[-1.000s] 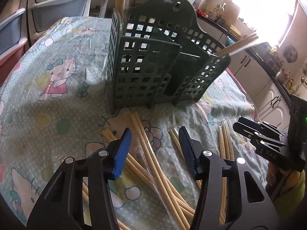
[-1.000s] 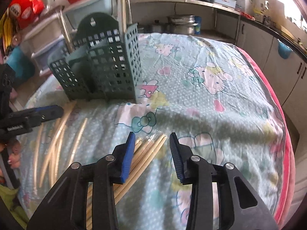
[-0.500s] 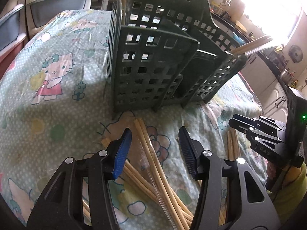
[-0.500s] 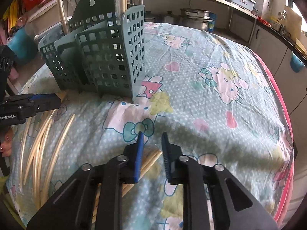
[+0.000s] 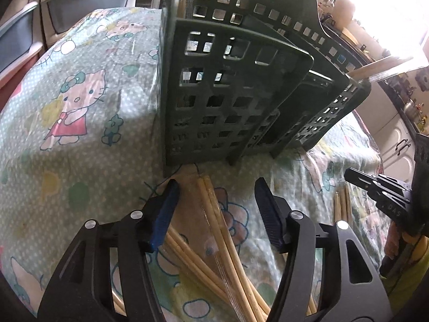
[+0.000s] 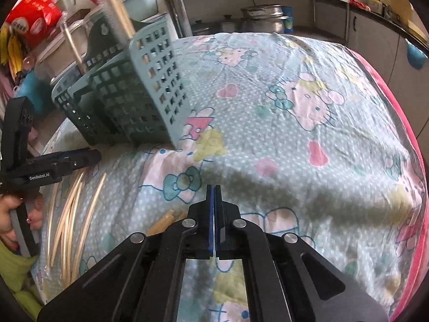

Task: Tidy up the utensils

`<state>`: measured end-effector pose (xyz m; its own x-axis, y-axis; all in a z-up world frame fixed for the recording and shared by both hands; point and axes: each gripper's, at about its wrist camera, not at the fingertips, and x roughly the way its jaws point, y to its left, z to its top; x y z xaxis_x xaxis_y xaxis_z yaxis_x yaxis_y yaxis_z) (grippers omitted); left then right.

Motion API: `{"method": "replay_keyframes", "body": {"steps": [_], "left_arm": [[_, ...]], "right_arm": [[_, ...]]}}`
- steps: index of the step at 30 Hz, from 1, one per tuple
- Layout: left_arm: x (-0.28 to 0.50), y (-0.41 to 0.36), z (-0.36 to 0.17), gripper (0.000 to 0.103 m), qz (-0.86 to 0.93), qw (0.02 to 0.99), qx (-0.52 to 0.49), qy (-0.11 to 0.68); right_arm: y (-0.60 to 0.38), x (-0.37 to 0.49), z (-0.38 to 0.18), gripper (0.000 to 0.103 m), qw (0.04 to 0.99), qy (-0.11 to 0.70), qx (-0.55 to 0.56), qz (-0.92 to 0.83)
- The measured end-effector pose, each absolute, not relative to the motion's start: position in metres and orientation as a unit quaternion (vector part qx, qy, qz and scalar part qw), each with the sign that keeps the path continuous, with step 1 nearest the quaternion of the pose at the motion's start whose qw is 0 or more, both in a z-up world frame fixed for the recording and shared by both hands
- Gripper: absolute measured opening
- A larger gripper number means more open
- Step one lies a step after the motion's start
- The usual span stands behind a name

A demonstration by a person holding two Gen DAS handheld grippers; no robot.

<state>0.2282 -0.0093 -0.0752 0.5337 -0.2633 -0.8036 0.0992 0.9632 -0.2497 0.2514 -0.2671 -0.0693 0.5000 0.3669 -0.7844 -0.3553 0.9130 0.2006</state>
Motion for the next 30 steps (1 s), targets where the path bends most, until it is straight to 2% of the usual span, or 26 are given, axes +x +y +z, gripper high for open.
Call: {"method": "replay_keyframes", "body": {"steps": [1, 2, 3, 4, 9, 12, 14, 16, 20, 21, 22, 26, 30], "left_arm": [[0.229, -0.011, -0.075, 0.051, -0.103, 0.873, -0.083, 0.470], [0.229, -0.013, -0.076, 0.042, -0.099, 0.875, -0.074, 0.469], [0.232, -0.014, -0.076, 0.027, -0.093, 0.877, -0.064, 0.468], [0.232, -0.014, -0.076, 0.020, -0.084, 0.880, -0.054, 0.465], [0.232, -0.009, -0.073, 0.004, -0.085, 0.883, -0.057, 0.459], [0.229, -0.008, -0.065, 0.004, -0.093, 0.887, -0.063, 0.449], [0.224, -0.008, -0.059, 0.004, -0.097, 0.891, -0.061, 0.440], [0.221, -0.007, -0.053, 0.003, -0.105, 0.893, -0.067, 0.433], [0.212, -0.008, -0.039, 0.003, -0.119, 0.897, -0.075, 0.419], [0.208, -0.005, -0.035, 0.003, -0.123, 0.899, -0.077, 0.413], [0.205, -0.006, -0.030, 0.003, -0.127, 0.901, -0.078, 0.408], [0.200, -0.007, -0.014, 0.003, -0.142, 0.906, -0.082, 0.391], [0.197, -0.012, -0.002, 0.003, -0.152, 0.908, -0.086, 0.380]], "right_arm": [[-0.269, 0.253, -0.071, 0.001, 0.866, 0.456, 0.010, 0.207], [-0.271, 0.253, -0.071, 0.001, 0.866, 0.456, 0.012, 0.206], [-0.273, 0.253, -0.071, 0.001, 0.866, 0.457, 0.013, 0.202], [-0.274, 0.251, -0.071, 0.001, 0.866, 0.457, 0.018, 0.201], [-0.282, 0.246, -0.070, 0.001, 0.859, 0.461, 0.060, 0.215], [-0.281, 0.245, -0.072, 0.003, 0.855, 0.468, 0.066, 0.214], [-0.282, 0.244, -0.073, 0.022, 0.852, 0.471, 0.078, 0.216], [-0.282, 0.242, -0.075, 0.027, 0.850, 0.474, 0.083, 0.214], [-0.276, 0.242, -0.080, 0.027, 0.849, 0.479, 0.076, 0.211], [-0.275, 0.241, -0.080, 0.025, 0.850, 0.478, 0.073, 0.210], [-0.274, 0.241, -0.080, 0.017, 0.851, 0.478, 0.069, 0.206], [-0.277, 0.239, -0.078, 0.009, 0.855, 0.471, 0.074, 0.204], [-0.283, 0.233, -0.069, 0.008, 0.862, 0.457, 0.087, 0.203]]}}
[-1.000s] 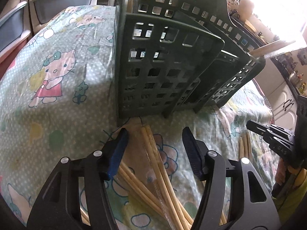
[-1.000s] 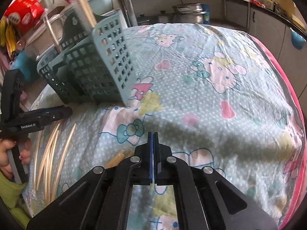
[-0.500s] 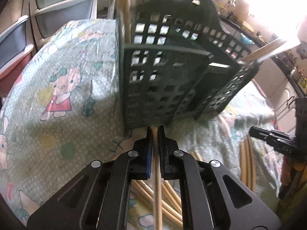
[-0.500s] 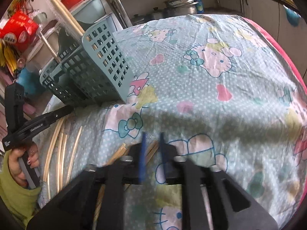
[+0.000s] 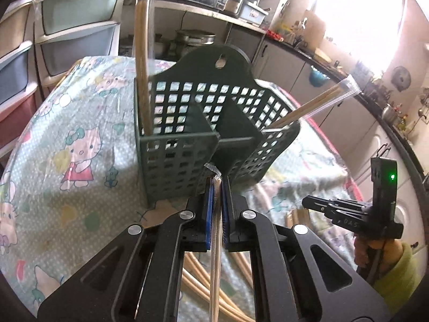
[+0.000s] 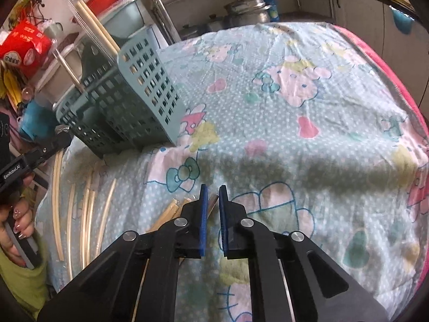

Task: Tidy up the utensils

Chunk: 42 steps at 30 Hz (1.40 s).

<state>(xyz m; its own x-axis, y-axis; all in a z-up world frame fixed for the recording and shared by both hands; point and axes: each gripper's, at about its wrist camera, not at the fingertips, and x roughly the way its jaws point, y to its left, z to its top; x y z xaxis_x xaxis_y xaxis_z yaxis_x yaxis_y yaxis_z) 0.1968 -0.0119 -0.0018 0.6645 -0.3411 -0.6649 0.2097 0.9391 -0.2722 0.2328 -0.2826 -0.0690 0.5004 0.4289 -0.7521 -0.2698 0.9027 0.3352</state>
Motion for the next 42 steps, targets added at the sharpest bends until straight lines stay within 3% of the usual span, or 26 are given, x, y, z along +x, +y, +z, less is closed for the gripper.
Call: {"method": "replay_keyframes", "body": {"steps": [22, 42], "left_arm": [[0.181, -0.013, 0.063, 0.003, -0.181, 0.929, -0.102, 0.305], [0.168, 0.001, 0.096, 0.003, -0.181, 0.945, -0.108, 0.250]], "right_arm": [[-0.275, 0.167, 0.048, 0.005, 0.920, 0.305, 0.068, 0.236], [-0.244, 0.131, 0.110, 0.004, 0.951, 0.183, 0.038, 0.248]]}}
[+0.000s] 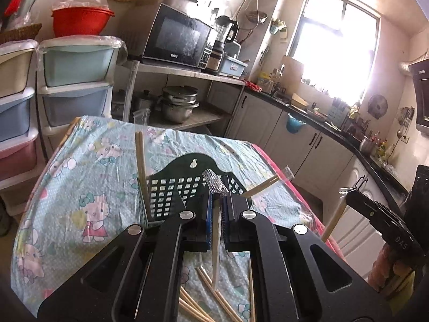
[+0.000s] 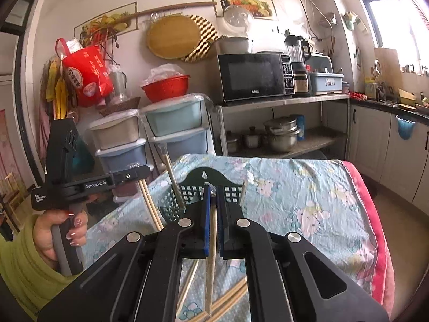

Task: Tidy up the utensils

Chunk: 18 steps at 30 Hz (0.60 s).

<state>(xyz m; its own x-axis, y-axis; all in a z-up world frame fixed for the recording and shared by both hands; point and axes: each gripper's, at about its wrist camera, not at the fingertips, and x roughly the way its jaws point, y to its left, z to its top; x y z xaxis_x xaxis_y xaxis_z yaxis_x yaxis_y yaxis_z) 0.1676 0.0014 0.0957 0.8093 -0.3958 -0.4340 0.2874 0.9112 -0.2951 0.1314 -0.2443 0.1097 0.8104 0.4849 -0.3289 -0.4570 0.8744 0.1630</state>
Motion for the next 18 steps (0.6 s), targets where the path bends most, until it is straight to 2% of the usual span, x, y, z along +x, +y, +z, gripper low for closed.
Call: {"method": "replay_keyframes", "body": {"steps": [18], "left_arm": [[0.167, 0.010, 0.127, 0.003, -0.182, 0.955, -0.106, 0.209]], "right_arm": [[-0.220, 0.140, 0.129, 0.004, 0.950, 0.160, 0.040, 0.265]]}}
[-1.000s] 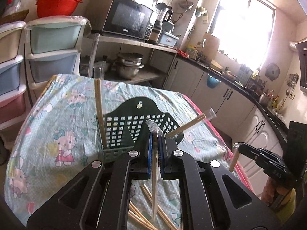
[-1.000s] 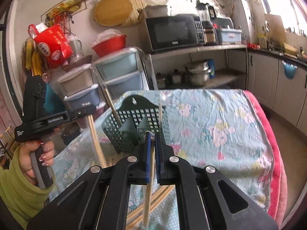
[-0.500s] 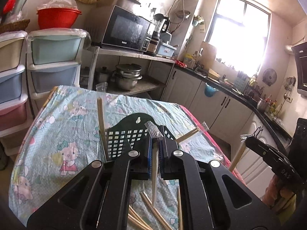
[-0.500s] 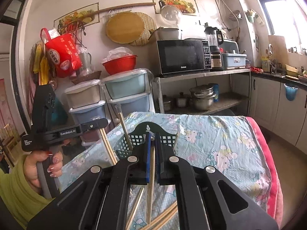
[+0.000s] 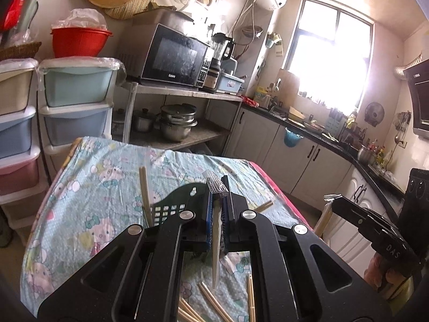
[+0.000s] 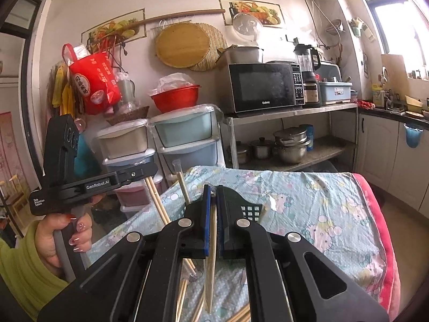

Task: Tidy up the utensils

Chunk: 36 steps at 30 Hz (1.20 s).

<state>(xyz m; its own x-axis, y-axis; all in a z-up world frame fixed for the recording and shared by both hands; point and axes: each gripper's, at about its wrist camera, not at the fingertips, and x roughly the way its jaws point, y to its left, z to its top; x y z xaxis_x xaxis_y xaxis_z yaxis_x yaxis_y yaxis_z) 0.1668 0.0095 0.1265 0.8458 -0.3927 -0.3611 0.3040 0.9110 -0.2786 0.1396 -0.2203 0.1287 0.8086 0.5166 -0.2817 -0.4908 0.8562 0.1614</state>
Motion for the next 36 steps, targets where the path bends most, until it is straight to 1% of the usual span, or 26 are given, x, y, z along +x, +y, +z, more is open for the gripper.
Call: {"method": "replay_keyframes", "body": {"steps": [16, 28, 36], "left_arm": [[0.174, 0.013, 0.163, 0.003, -0.174, 0.966, -0.101, 0.164], [0.184, 0.005, 0.179, 0.003, -0.167, 0.971, -0.095, 0.142], [0.195, 0.000, 0.184, 0.003, -0.164, 0.972, -0.092, 0.140]], "right_arm": [[-0.212, 0.156, 0.161, 0.004, 0.955, 0.121, 0.050, 0.266], [-0.207, 0.170, 0.198, 0.004, 0.967, 0.056, 0.053, 0.244], [-0.209, 0.183, 0.212, 0.004, 0.975, 0.017, 0.046, 0.214]]}}
